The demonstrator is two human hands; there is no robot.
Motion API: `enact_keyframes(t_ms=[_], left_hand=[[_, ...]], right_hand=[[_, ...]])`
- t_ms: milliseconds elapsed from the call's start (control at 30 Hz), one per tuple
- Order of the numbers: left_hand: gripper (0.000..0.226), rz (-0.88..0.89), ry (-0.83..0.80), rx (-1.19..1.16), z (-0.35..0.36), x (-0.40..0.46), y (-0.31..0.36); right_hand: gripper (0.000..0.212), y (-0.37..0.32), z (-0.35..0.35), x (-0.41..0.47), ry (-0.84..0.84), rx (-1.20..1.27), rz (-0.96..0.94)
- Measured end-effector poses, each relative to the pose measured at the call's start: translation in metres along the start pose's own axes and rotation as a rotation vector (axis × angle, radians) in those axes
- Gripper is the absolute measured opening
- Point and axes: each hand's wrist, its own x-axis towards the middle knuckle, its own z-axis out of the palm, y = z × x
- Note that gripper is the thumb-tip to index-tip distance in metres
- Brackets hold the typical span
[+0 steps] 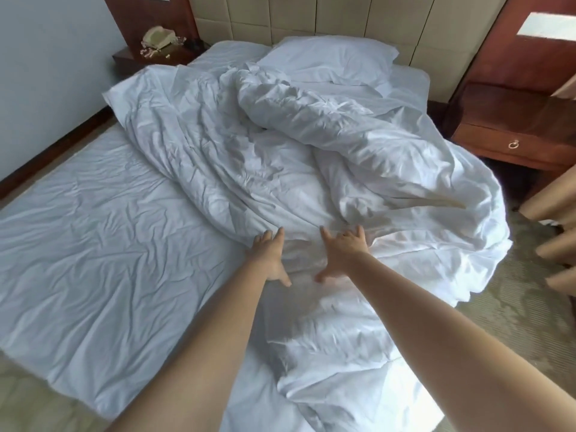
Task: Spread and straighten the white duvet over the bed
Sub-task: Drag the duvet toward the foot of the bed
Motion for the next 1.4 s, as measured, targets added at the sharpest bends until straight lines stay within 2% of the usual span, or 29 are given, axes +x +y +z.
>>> enact_keyframes(t_ms=[33, 167, 267, 367, 433, 467, 533, 567, 667, 767, 833, 967, 1133, 1233, 1300, 1333, 1400], left_hand=[[0.132, 0.008, -0.011, -0.002, 0.004, 0.001, -0.008], [0.134, 0.03, -0.035, -0.017, 0.015, 0.005, -0.035], [0.125, 0.042, -0.071, -0.069, 0.018, -0.001, -0.047], [0.086, 0.088, 0.009, -0.24, 0.016, -0.008, -0.056], [0.081, 0.091, 0.083, -0.393, 0.012, -0.014, -0.062], [0.072, 0.081, 0.109, -0.498, 0.011, -0.02, -0.062], [0.035, 0.046, 0.17, -0.645, 0.005, -0.036, -0.054], [0.022, 0.037, 0.217, -0.647, -0.003, -0.044, -0.048], [0.019, 0.046, 0.454, -0.565, -0.055, -0.074, -0.035], [0.016, 0.051, 0.697, -0.446, -0.136, -0.105, -0.043], [0.016, 0.077, 0.74, -0.378, -0.183, -0.128, -0.055], [0.01, 0.088, 0.521, -0.253, -0.208, -0.158, -0.073], [0.036, 0.056, 0.184, -0.294, -0.137, -0.157, -0.083], [0.045, 0.069, 0.027, -0.352, -0.1, -0.164, -0.073], [0.05, 0.1, -0.068, -0.404, -0.08, -0.174, -0.061], [0.046, 0.132, -0.113, -0.453, -0.072, -0.182, -0.054], [0.038, 0.193, -0.207, -0.584, -0.054, -0.201, -0.04]], right_hand=[[0.114, -0.015, 0.005, -0.001, -0.037, -0.003, 0.0], [0.047, -0.063, 0.01, -0.012, -0.109, 0.036, -0.064], [0.031, -0.085, -0.013, -0.024, -0.022, 0.194, -0.123], [0.031, -0.086, -0.05, -0.039, 0.148, 0.358, -0.108], [0.036, -0.08, -0.071, -0.048, 0.286, 0.465, -0.125], [0.039, -0.076, -0.082, -0.053, 0.368, 0.499, -0.149], [0.039, -0.067, -0.103, -0.062, 0.491, 0.537, -0.166], [0.043, -0.062, -0.114, -0.067, 0.542, 0.528, -0.147], [0.04, -0.044, -0.147, -0.082, 0.673, 0.489, 0.017], [0.044, -0.043, -0.189, -0.102, 0.785, 0.598, 0.151], [0.048, -0.052, -0.209, -0.114, 0.827, 0.625, 0.193], [0.04, -0.077, -0.194, -0.127, 0.757, 0.522, 0.31], [0.049, -0.121, -0.107, -0.145, 0.641, 0.657, 0.474], [0.034, -0.126, -0.069, -0.163, 0.532, 1.022, 0.495], [0.022, -0.123, -0.062, -0.179, 0.331, 1.406, 0.58], [0.031, -0.12, -0.06, -0.19, 0.205, 1.556, 0.609], [0.053, -0.112, -0.052, -0.212, 0.025, 1.666, 0.526]])
